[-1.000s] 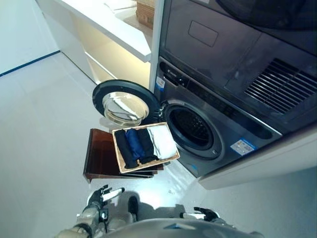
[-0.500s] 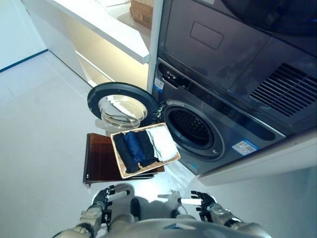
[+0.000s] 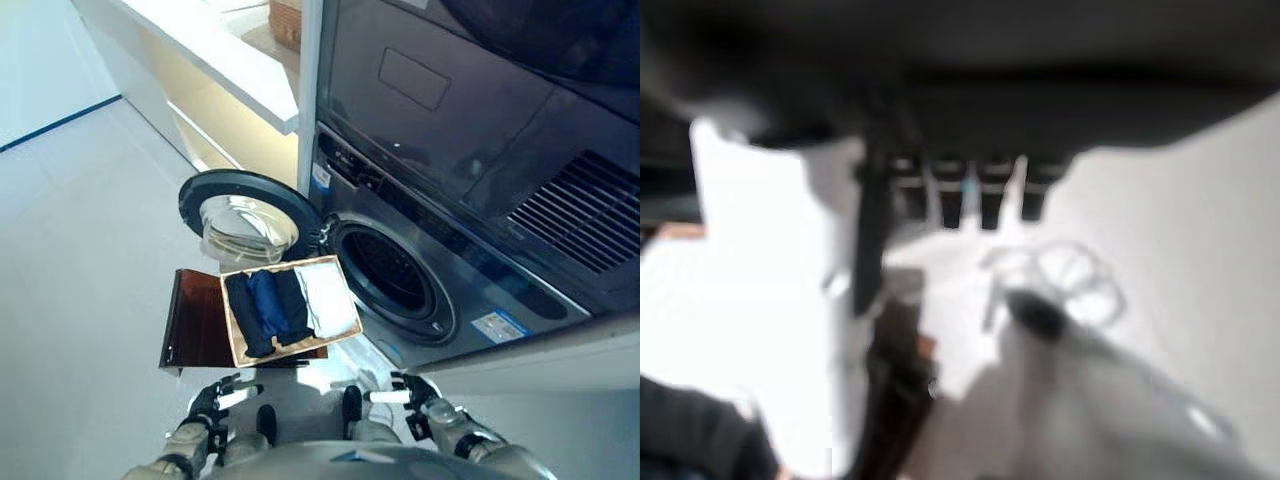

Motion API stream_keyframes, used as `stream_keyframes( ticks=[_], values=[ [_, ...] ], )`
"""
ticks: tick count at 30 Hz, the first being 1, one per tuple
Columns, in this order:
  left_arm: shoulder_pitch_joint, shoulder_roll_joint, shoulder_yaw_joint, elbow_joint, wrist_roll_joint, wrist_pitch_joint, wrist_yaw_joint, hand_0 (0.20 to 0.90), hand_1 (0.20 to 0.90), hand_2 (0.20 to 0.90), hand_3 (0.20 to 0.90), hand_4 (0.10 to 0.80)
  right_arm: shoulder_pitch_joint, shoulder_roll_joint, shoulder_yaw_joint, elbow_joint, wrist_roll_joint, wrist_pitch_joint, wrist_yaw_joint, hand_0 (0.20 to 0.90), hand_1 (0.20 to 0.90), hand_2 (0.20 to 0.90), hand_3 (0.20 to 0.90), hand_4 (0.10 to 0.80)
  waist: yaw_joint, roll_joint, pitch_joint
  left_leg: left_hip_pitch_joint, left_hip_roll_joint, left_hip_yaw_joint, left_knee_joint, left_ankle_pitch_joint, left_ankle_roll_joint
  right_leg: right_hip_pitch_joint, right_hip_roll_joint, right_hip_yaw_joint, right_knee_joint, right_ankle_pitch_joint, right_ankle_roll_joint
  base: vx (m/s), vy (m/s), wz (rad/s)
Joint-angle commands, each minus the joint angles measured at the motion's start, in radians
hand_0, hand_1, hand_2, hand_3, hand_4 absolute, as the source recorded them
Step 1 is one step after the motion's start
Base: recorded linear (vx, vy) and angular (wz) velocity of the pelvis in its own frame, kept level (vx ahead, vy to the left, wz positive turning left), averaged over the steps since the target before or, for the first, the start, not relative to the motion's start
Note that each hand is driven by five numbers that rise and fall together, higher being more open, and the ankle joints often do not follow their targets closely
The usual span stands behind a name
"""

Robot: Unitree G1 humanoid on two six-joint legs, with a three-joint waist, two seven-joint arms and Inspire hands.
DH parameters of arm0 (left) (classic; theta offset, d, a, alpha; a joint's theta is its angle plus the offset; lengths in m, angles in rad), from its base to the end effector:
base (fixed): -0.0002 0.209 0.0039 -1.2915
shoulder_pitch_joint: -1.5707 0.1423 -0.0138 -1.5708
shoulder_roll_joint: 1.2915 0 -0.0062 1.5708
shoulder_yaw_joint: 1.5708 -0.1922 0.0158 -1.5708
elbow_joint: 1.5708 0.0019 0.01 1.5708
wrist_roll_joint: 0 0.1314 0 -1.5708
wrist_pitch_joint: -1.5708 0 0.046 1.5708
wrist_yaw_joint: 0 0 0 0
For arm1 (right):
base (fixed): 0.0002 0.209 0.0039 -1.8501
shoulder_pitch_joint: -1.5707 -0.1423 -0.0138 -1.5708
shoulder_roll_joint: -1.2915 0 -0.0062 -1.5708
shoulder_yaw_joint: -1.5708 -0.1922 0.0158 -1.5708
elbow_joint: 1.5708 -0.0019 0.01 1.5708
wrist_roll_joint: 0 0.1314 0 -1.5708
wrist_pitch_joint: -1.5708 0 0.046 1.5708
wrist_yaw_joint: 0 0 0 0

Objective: Pick up the clothes and place them into the washing machine

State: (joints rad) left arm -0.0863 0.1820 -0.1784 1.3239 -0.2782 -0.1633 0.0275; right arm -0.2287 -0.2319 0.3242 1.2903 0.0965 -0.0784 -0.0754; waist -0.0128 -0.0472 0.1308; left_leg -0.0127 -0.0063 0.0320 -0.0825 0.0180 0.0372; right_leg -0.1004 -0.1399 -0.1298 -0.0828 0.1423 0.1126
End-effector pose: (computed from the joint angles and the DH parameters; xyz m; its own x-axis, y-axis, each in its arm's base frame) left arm 0.0922 0.2049 -0.1173 0.4692 0.1577 -0.8689 -0.0898 0.9873 0.1308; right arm 0.1443 -0.2080 -0.1003 0.5537 -0.1561 -0.8179 -0.1989 0.9291 -0.3119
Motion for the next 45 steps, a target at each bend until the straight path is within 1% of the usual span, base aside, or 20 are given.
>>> stream_keyframes(
  ticks=[1,3,4,5,6,7,8,9,10,16,23,32,33,37,39,45],
  values=[
    [-0.082,0.013,-0.022,0.004,-0.041,-0.054,0.046,0.9,0.9,0.9,0.9,0.8,-0.145,-0.039,0.03,-0.029,-0.03,-0.027,-0.057,0.9,0.9,0.9,0.9,0.8,0.012,0.008,0.056,-0.067,-0.023,0.005,0.004,0.009,-0.043,0.015,-0.026,0.009,0.035,-0.043,0.036,-0.085,-0.026,0.16],
    [-0.098,0.005,-0.043,-0.014,-0.063,-0.062,0.056,0.9,0.9,0.9,0.9,0.8,-0.25,-0.061,0.046,-0.049,-0.039,-0.026,-0.086,0.9,0.9,0.9,0.9,0.8,0.023,0.019,0.086,-0.103,-0.02,-0.008,0.0,0.025,-0.045,-0.028,-0.024,0.002,0.066,-0.049,0.032,-0.08,-0.017,0.16],
    [-0.098,0.005,-0.043,-0.013,-0.063,-0.062,0.056,0.9,0.9,0.9,0.9,0.8,-0.251,-0.061,0.046,-0.049,-0.039,-0.026,-0.086,0.9,0.9,0.9,0.9,0.8,0.023,0.019,0.086,-0.103,-0.02,-0.008,0.0,0.025,-0.045,-0.029,-0.024,0.002,0.067,-0.049,0.032,-0.11,-0.019,0.23],
    [-0.109,-0.001,-0.06,-0.023,-0.085,-0.064,0.057,0.9,0.9,0.9,0.9,0.8,-0.33,-0.066,0.064,-0.048,-0.038,-0.025,-0.104,0.9,0.9,0.9,0.9,0.8,0.032,0.026,0.111,-0.127,-0.018,-0.019,-0.002,0.037,-0.047,-0.055,-0.022,-0.006,0.09,-0.054,0.031,-0.062,-0.012,0.13],
    [-0.109,-0.001,-0.059,-0.023,-0.086,-0.064,0.057,0.9,0.9,0.9,0.9,0.8,-0.33,-0.066,0.064,-0.048,-0.038,-0.025,-0.104,0.9,0.9,0.9,0.9,0.8,0.032,0.026,0.111,-0.128,-0.019,-0.02,-0.001,0.037,-0.047,-0.056,-0.023,-0.006,0.09,-0.054,0.031,-0.103,-0.018,0.31],
    [-0.115,-0.008,-0.077,-0.036,-0.107,-0.07,0.061,0.9,0.9,0.9,0.9,0.8,-0.402,-0.077,0.077,-0.03,-0.037,-0.024,-0.123,0.9,0.9,0.9,0.9,0.8,0.043,0.039,0.133,-0.15,-0.02,-0.034,-0.003,0.049,-0.052,-0.078,-0.021,-0.011,0.106,-0.058,0.027,-0.042,-0.007,0.19],
    [-0.115,-0.008,-0.077,-0.036,-0.107,-0.07,0.061,0.9,0.9,0.9,0.9,0.8,-0.403,-0.077,0.077,-0.03,-0.037,-0.024,-0.123,0.9,0.9,0.9,0.9,0.8,0.043,0.039,0.133,-0.15,-0.02,-0.034,-0.002,0.049,-0.052,-0.079,-0.021,-0.012,0.107,-0.058,0.027,-0.063,-0.01,0.28],
    [-0.116,-0.01,-0.085,-0.047,-0.119,-0.073,0.061,0.9,0.9,0.9,0.9,0.8,-0.438,-0.082,0.079,-0.024,-0.034,-0.024,-0.13,0.9,0.9,0.9,0.9,0.8,0.049,0.046,0.141,-0.162,-0.019,-0.04,-0.004,0.057,-0.057,-0.09,-0.018,-0.015,0.112,-0.06,0.027,-0.045,-0.013,0.27],
    [-0.115,-0.015,-0.105,-0.067,-0.136,-0.076,0.059,0.9,0.9,0.9,0.9,0.8,-0.507,-0.088,0.084,-0.014,-0.029,-0.022,-0.146,0.9,0.9,0.9,0.9,0.8,0.061,0.057,0.154,-0.185,-0.019,-0.054,-0.005,0.066,-0.064,-0.104,-0.017,-0.03,0.114,-0.062,0.026,-0.045,-0.023,0.35],
    [-0.115,-0.031,-0.143,-0.09,-0.171,-0.075,0.066,0.9,0.9,0.9,0.9,0.8,-0.624,-0.115,0.086,0.019,-0.009,-0.022,-0.188,0.9,0.9,0.9,0.9,0.8,0.081,0.078,0.191,-0.239,-0.019,-0.083,-0.005,0.087,-0.08,-0.134,-0.019,-0.062,0.11,-0.058,0.025,-0.023,-0.014,0.19],
    [-0.133,-0.041,-0.16,-0.095,-0.202,-0.085,0.085,0.9,0.9,0.9,0.9,0.8,-0.693,-0.14,0.093,0.019,-0.006,-0.023,-0.227,0.9,0.9,0.9,0.9,0.8,0.087,0.092,0.233,-0.288,-0.019,-0.092,-0.005,0.104,-0.093,-0.172,-0.02,-0.074,0.113,-0.052,0.024,-0.034,0.004,0.06],
    [-0.15,-0.043,-0.169,-0.141,-0.255,-0.111,0.112,0.9,0.9,0.9,0.9,0.8,-0.756,-0.164,0.097,0.033,0.0,-0.023,-0.268,0.9,0.9,0.9,0.9,0.8,0.086,0.112,0.274,-0.328,-0.021,-0.097,-0.005,0.119,-0.098,-0.225,-0.026,-0.071,0.141,-0.051,0.022,-0.034,0.012,0.01],
    [-0.153,-0.041,-0.17,-0.142,-0.266,-0.115,0.119,0.9,0.9,0.9,0.9,0.8,-0.777,-0.172,0.099,0.053,-0.002,-0.019,-0.286,0.9,0.9,0.9,0.9,0.8,0.086,0.119,0.28,-0.338,-0.023,-0.095,-0.005,0.123,-0.101,-0.233,-0.029,-0.073,0.143,-0.05,0.022,-0.021,0.009,0.06],
    [-0.153,-0.044,-0.169,-0.158,-0.282,-0.118,0.13,0.9,0.9,0.9,0.9,0.8,-0.792,-0.169,0.102,0.055,-0.022,-0.005,-0.309,0.9,0.9,0.9,0.9,0.8,0.084,0.125,0.285,-0.35,-0.028,-0.091,-0.005,0.127,-0.103,-0.243,-0.03,-0.071,0.139,-0.046,0.023,-0.008,0.005,0.02],
    [-0.159,-0.048,-0.169,-0.156,-0.298,-0.119,0.145,0.9,0.9,0.9,0.9,0.8,-0.802,-0.164,0.106,0.077,-0.04,0.01,-0.343,0.9,0.9,0.9,0.9,0.8,0.082,0.131,0.292,-0.36,-0.031,-0.093,-0.005,0.131,-0.105,-0.248,-0.033,-0.073,0.136,-0.044,0.024,-0.005,0.007,0.05],
    [-0.169,-0.044,-0.172,-0.169,-0.32,-0.126,0.156,0.9,0.9,0.9,0.9,0.8,-0.832,-0.162,0.109,0.086,-0.031,0.015,-0.361,0.9,0.9,0.9,0.9,0.8,0.083,0.146,0.313,-0.386,-0.04,-0.097,-0.005,0.14,-0.107,-0.27,-0.041,-0.075,0.136,-0.04,0.026,-0.025,0.017,0.07]
  ],
)
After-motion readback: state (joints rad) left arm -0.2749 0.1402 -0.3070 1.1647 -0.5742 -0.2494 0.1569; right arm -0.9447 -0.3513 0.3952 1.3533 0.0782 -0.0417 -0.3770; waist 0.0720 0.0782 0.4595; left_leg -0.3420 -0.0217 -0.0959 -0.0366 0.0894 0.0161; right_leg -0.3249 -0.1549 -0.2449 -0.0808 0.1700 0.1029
